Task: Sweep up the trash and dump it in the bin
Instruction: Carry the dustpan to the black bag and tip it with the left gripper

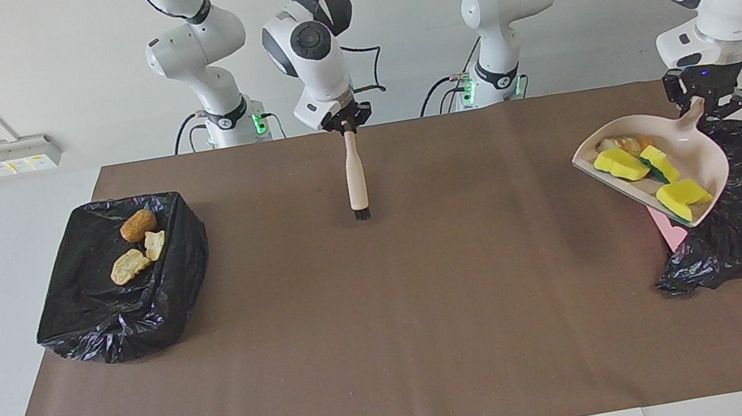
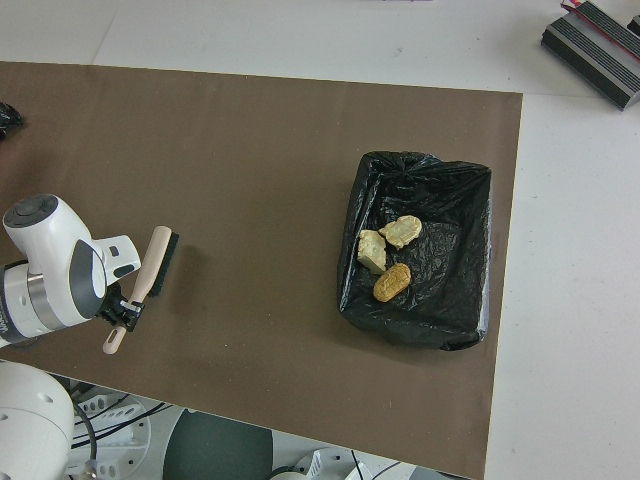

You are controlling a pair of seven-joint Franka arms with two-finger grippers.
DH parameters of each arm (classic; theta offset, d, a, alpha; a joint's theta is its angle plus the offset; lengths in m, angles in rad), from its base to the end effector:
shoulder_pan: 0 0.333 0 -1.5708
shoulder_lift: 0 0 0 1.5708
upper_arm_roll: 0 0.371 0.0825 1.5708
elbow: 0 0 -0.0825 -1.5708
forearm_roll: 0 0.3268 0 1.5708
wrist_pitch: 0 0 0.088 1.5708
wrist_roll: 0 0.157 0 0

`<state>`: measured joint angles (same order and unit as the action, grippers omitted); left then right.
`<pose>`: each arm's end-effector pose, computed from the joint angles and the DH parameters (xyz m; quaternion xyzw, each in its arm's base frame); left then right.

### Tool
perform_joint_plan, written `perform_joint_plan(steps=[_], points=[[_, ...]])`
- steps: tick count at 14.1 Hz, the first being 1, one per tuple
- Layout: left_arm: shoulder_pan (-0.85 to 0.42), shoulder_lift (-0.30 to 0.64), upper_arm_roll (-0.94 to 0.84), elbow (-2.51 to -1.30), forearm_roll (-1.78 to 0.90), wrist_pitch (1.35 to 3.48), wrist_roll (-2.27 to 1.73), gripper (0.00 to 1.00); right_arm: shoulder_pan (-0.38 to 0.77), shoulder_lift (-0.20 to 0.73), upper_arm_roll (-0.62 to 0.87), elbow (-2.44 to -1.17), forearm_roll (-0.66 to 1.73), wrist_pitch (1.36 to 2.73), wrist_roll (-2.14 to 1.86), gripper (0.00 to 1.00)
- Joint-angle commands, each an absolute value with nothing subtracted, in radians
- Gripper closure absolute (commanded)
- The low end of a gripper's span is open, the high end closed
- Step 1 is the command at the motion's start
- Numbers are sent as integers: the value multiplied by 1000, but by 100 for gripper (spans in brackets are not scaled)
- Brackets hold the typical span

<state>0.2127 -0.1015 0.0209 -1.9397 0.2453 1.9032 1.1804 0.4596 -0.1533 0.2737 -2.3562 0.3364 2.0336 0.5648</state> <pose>0.4606 0.1399 0.5561 -0.8665 0.4845 0.0507 0.1090 0.2744 0.2953 0.4170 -0.9889 0.0076 0.1411 0.0468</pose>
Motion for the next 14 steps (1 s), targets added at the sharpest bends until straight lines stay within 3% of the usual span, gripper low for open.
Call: perform_joint_plan(steps=[1,6,12,14], points=[[328,-92,6,-1895,252,1927,1358,100,498,-187,270,-2424,313,2121,595,100],[463,-32,6,-1817,256,2013,1541,100,525,-184,270,-2444,313,2147,604,100],[474,78,40,-1761,524,2105,1526,100,567,-88,270,-2470,313,2267,655,100],[474,83,40,-1772,622,2134,1505,100,568,-80,270,-2464,311,2261,652,79]])
